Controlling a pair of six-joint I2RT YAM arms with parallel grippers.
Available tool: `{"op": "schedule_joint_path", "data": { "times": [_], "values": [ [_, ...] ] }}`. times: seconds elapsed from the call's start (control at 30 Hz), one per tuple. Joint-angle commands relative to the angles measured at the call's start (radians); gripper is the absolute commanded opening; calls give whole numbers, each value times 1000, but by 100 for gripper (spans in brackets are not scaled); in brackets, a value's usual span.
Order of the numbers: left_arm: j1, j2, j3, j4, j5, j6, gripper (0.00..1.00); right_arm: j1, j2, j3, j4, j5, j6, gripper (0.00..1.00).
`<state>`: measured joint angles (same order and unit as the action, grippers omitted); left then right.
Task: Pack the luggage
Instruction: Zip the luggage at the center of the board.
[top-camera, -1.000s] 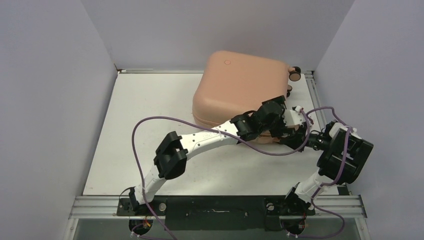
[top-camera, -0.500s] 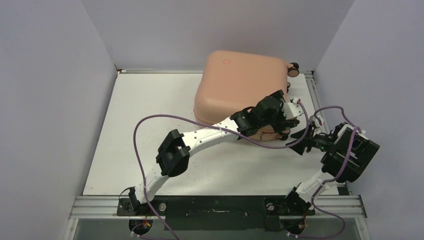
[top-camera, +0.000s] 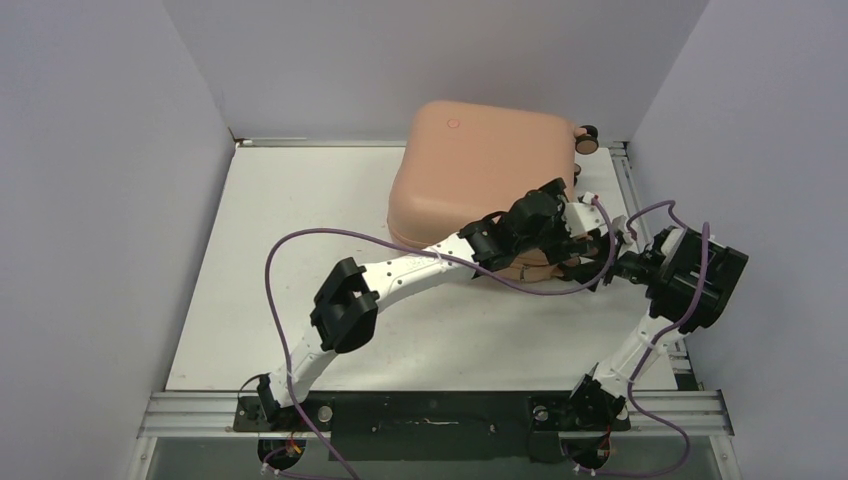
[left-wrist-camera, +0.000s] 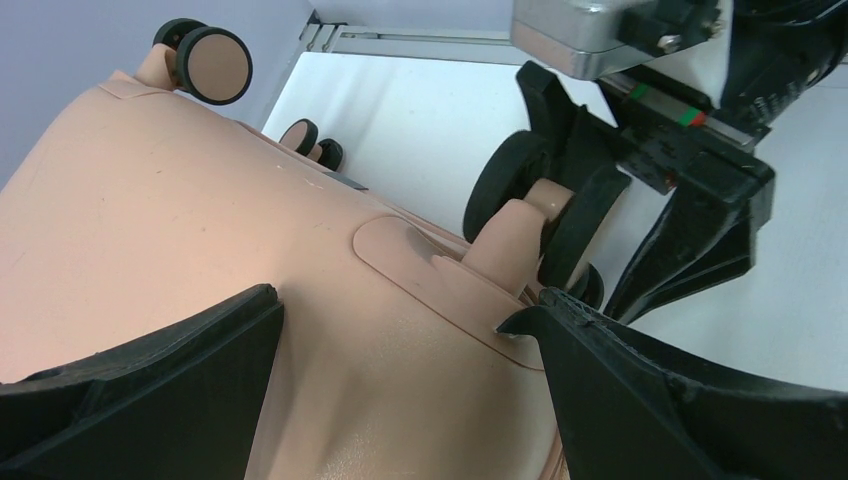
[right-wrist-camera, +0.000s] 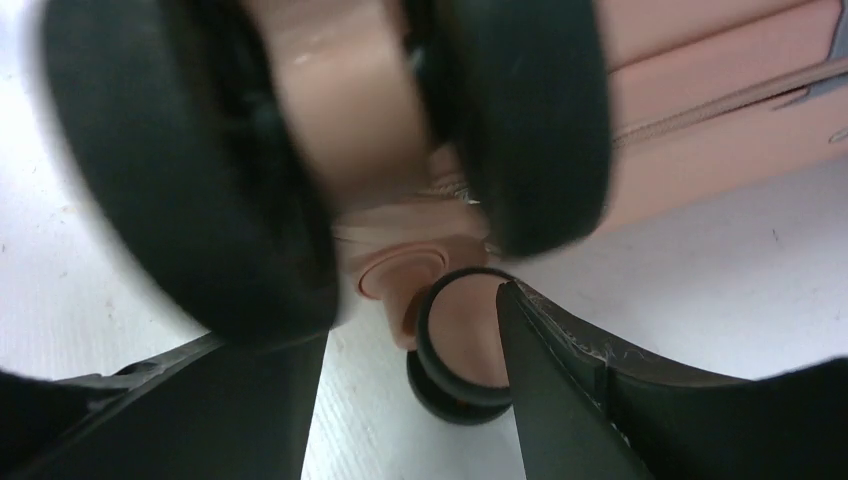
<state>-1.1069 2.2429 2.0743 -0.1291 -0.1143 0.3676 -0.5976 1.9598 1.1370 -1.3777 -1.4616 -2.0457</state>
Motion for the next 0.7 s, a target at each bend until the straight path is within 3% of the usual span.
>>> {"op": "schedule_joint_path", "data": {
  "times": [0.0,0.53,0.67],
  "values": [
    [42,30,-56,-222,-12,-80,98,38,25,55,-26,-139,-199,62],
    [42,43,-36,-240,-9,-80,99,99,83,166,-27,-151,-245,58],
    [42,46,-33,-244,-9,-81,98,112,65,167,-26,-151,-250,44]
  ]
}}
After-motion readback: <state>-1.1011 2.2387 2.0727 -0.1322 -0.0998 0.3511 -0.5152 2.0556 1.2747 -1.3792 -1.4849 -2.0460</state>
